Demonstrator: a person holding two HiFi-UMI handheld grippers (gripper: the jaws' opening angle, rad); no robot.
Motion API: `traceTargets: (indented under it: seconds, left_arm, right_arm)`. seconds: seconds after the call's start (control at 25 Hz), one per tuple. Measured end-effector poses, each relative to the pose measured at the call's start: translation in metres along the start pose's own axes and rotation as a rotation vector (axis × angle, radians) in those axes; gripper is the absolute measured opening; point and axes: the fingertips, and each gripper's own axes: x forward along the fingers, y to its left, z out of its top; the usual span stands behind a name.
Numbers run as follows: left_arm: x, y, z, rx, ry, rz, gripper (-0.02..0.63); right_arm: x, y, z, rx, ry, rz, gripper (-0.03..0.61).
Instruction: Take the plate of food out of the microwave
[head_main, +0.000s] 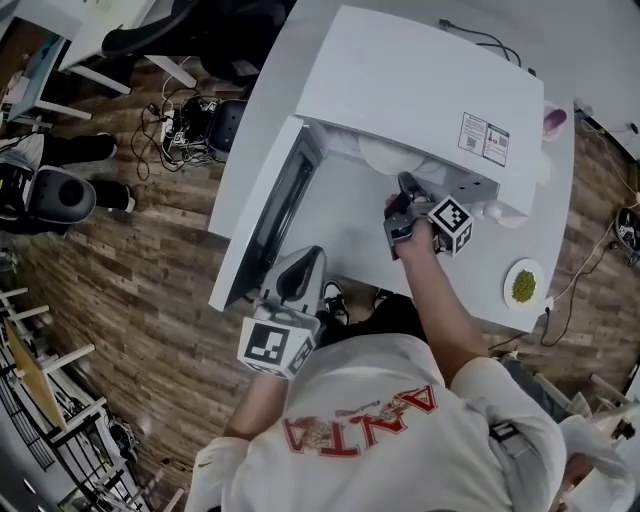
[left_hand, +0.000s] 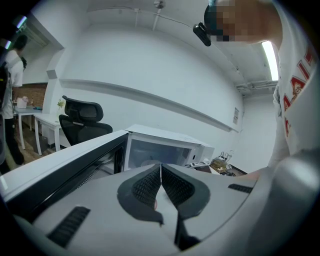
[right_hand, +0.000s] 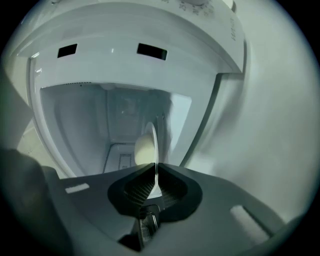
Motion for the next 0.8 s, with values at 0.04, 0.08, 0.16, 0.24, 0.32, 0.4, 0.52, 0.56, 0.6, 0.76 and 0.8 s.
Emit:
traceTargets:
  seconds: [0.04,0.08,0.16,0.24,0.32,0.4,0.52,0.56,0.6,0.76,0.8]
  left_arm:
    - [0.0,0.0,-0.001,0.004,0.003,-0.001,0.013]
    - [0.0,-0.001,-0.003,0.008,0.004,-0.003,0.012]
    - [0.001,-0.002,-0.004,0.012,0.003,-0.006,0.012]
    - [0.001,-0.002,-0.002,0.01,0.005,-0.008,0.014]
    - [0.001,-0.001,-0.002,0.008,0.006,-0.006,0.012]
    - [0.0,0.002,-0.003,0.008,0.007,-0.001,0.012]
    - [-0.001,0.005,-0.004,0.004,0.014,0.005,0.012]
    - [-0.001,0.005,-0.005,0.002,0.016,0.006,0.013]
    - [-0.001,0.006,-0.005,0.002,0.016,0.005,0.014]
    - [-0.002,0.006,-0.004,0.005,0.016,-0.003,0.014]
    - [-0.003,0.006,-0.004,0.006,0.016,-0.005,0.014]
  right_arm:
    - [0.001,0.002,-0.001,-0.008,0.007,0.01,0.015]
    - [0.002,0.003,-0.001,-0.01,0.012,0.02,0.022]
    - [0.006,0.003,-0.001,-0.002,0.012,0.032,0.055]
    - [0.009,0.0,0.001,0.01,0.001,0.031,0.057]
    - [0.012,0.0,0.005,0.022,-0.012,0.032,0.054]
    - [0.013,0.0,0.007,0.021,-0.024,0.03,0.023]
    - [0.012,0.004,0.007,0.005,-0.039,0.057,0.017]
    - [0.01,0.005,0.006,0.003,-0.044,0.073,0.017]
    - [0.008,0.007,0.006,0.003,-0.049,0.088,0.015]
    - [0.001,0.008,0.003,0.01,-0.062,0.121,0.017]
    - [-0.001,0.008,0.002,0.008,-0.062,0.125,0.017]
